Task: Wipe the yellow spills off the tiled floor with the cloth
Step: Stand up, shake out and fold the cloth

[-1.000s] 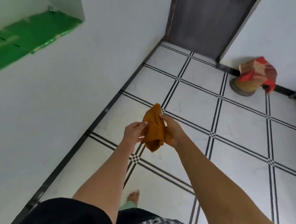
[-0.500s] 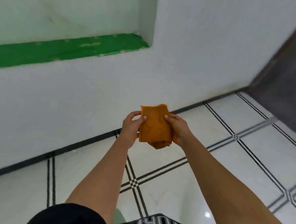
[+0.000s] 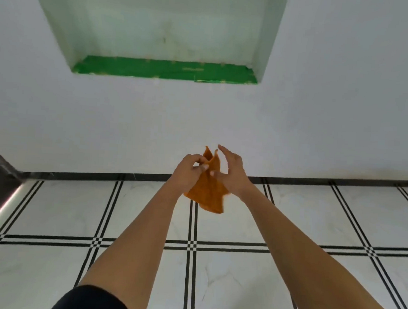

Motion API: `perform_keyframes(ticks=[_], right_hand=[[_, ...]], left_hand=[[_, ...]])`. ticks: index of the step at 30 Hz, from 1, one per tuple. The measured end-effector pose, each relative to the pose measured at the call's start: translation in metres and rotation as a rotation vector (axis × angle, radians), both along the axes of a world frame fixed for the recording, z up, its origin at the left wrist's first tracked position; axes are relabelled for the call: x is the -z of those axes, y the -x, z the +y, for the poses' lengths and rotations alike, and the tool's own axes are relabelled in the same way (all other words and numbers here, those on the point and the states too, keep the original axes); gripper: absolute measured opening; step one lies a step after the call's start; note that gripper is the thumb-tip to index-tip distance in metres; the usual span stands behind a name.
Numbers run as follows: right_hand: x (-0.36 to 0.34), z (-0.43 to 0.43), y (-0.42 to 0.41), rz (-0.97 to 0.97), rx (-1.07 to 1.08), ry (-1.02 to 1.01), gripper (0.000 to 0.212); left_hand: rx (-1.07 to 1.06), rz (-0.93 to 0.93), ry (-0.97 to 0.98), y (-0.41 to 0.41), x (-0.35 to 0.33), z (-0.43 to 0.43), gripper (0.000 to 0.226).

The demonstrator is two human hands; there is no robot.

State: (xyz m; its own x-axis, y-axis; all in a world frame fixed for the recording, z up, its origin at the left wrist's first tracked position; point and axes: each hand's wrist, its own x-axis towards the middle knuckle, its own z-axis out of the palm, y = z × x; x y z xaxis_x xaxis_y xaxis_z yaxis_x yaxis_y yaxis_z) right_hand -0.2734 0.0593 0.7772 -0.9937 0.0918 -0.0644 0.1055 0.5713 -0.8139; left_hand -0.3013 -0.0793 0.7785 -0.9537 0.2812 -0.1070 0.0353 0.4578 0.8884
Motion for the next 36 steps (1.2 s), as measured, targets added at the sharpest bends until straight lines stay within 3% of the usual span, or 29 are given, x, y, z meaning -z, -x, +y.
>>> perform_keyframes(ticks=[3, 6, 9, 14, 19, 23, 26, 32, 36], right_hand=[[-0.015, -0.013, -0.003, 0.067, -0.191, -0.089, 0.051], [-0.026, -0.025, -0.010, 0.055, -0.114, -0.144, 0.026], [-0.035, -0.036, -0.018, 0.077, -0.036, -0.109, 0.017], [-0.053, -0.043, -0.025, 0.034, -0.061, 0.076, 0.013], [-0.069, -0.039, -0.022, 0.069, 0.135, 0.299, 0.017], [-0.075, -0.030, -0.013, 0.165, 0.302, 0.223, 0.016], [-0.074, -0.035, -0.011, 0.127, 0.206, 0.122, 0.018], [-0.064, -0.066, -0.010, -0.074, -0.178, 0.012, 0.041], [-0.068, -0.078, -0.005, -0.076, -0.207, -0.059, 0.024]], left_hand=[[0.056, 0.048, 0.075, -0.009, -0.011, -0.013, 0.017], [-0.012, 0.064, 0.075, -0.018, -0.017, -0.026, 0.020], [-0.008, 0.070, 0.083, -0.027, -0.023, -0.040, 0.021], [0.093, -0.012, 0.046, -0.033, -0.021, -0.071, 0.032], [0.094, -0.041, 0.197, -0.034, 0.003, -0.100, 0.026], [-0.090, -0.078, -0.031, -0.032, 0.000, -0.111, 0.024], [-0.167, -0.135, -0.212, -0.026, -0.014, -0.103, 0.021], [0.002, 0.012, 0.011, -0.008, -0.042, -0.083, 0.019], [0.048, 0.020, 0.026, -0.004, -0.049, -0.086, 0.017]])
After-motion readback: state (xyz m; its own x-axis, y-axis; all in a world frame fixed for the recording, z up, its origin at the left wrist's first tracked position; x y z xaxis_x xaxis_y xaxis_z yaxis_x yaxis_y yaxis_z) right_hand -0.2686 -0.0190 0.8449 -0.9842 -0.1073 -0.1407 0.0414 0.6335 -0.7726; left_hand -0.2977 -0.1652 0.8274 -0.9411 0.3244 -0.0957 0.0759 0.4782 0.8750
